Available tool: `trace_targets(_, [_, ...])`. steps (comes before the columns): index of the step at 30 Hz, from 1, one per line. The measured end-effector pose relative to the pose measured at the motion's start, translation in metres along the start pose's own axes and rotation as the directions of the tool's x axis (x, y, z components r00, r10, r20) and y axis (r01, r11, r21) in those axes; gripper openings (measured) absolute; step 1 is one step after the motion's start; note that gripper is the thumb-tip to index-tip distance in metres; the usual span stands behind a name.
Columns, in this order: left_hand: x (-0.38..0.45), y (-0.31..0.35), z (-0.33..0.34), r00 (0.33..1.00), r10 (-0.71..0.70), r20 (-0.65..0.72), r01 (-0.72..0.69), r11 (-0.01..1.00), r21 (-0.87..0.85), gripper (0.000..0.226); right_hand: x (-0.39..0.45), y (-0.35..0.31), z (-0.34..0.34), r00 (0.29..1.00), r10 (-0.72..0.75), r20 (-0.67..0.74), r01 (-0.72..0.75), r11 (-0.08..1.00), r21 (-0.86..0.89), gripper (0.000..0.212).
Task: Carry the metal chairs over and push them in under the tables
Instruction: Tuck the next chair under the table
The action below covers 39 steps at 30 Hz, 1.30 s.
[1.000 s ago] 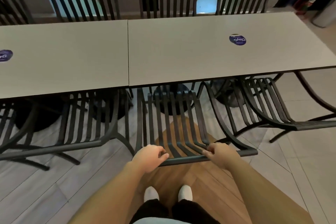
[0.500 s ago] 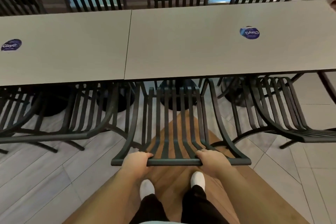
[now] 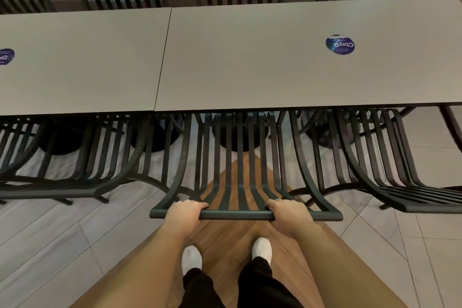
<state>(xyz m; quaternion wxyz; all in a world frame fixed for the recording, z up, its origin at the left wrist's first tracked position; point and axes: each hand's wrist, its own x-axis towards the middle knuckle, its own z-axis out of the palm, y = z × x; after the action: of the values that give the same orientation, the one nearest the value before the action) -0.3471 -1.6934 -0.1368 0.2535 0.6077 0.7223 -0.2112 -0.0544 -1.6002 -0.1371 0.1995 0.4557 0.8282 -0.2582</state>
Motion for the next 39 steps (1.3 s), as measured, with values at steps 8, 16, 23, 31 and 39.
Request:
trace_targets(8, [0.027,0.019,-0.021,1.000,0.007,-0.016,-0.007,1.000,-0.022,0.059,0.020,0.025,-0.028,0.999,0.025,0.023,-0.025,0.999,-0.024,0.024])
trace_targets(16, [0.040,0.028,-0.034,1.000,0.014,-0.012,-0.014,1.000,-0.010,0.058,0.030,0.036,-0.043,0.999,0.023,0.025,-0.022,0.999,-0.049,0.030])
trace_targets(23, [0.038,0.026,-0.037,1.000,0.024,-0.008,-0.024,1.000,-0.010,0.060,0.031,0.035,-0.040,1.000,0.014,0.006,-0.014,0.999,-0.033,0.027])
trace_targets(31, [0.041,0.024,-0.035,1.000,0.021,-0.002,-0.021,0.999,-0.030,0.059,0.034,0.034,-0.038,0.999,0.026,0.020,-0.025,0.998,-0.056,0.032])
trace_targets(39, [0.043,0.022,-0.034,0.997,0.069,0.025,-0.066,0.992,-0.104,0.055,0.028,0.026,-0.038,0.995,0.097,0.020,-0.098,0.994,0.044,0.032])
